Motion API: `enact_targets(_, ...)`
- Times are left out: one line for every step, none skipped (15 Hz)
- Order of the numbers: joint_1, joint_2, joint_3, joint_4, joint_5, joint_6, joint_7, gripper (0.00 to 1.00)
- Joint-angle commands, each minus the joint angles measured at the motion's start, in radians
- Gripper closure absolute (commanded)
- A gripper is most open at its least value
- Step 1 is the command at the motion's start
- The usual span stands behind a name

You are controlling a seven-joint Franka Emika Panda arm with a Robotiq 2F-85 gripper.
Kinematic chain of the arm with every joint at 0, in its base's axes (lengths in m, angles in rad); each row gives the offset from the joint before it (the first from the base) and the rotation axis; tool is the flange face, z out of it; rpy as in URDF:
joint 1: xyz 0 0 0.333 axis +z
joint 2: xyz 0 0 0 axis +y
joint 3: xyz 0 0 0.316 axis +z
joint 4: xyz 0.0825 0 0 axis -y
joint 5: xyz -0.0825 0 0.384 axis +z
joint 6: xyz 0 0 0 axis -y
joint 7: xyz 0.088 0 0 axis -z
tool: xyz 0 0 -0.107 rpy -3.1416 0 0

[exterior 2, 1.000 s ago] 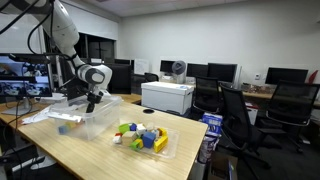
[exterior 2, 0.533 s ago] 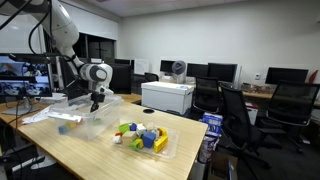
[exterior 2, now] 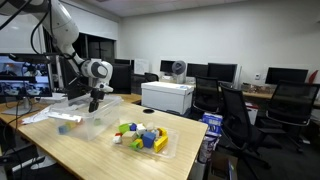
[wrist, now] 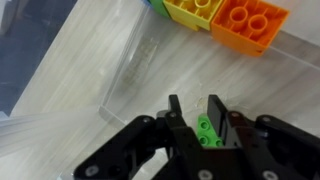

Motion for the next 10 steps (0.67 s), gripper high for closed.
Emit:
enact_targets(0.009,-0.021,0.003,0.01,-0.048,-0.029,0.069,0.33)
enact_targets(0.009,-0.02,0.005,0.011,-0.057,-0.023,0.075,0.26)
enact_targets(0.009,-0.02,0.006,0.012,-0.063,-0.018,0.082,0.2)
enact_targets(0.01,-0.018,0.005,0.011,-0.067,-0.014,0.101,0.13)
enact_targets(0.014,-0.018,0.002,0.009,-0.078,-0.008,0.122,0.06)
enact_targets(0.015,-0.016,0.002,0.008,-0.086,0.001,0.132,0.02)
enact_targets(0.015,-0.014,0.003,0.008,-0.095,0.006,0.142,0.0)
enact_targets(0.014,-0.014,0.004,0.007,-0.106,0.015,0.15,0.0)
enact_targets(0.008,-0.018,0.009,-0.003,-0.11,0.041,0.14,0.0)
enact_targets(0.008,-0.02,0.01,-0.009,-0.115,0.058,0.137,0.0)
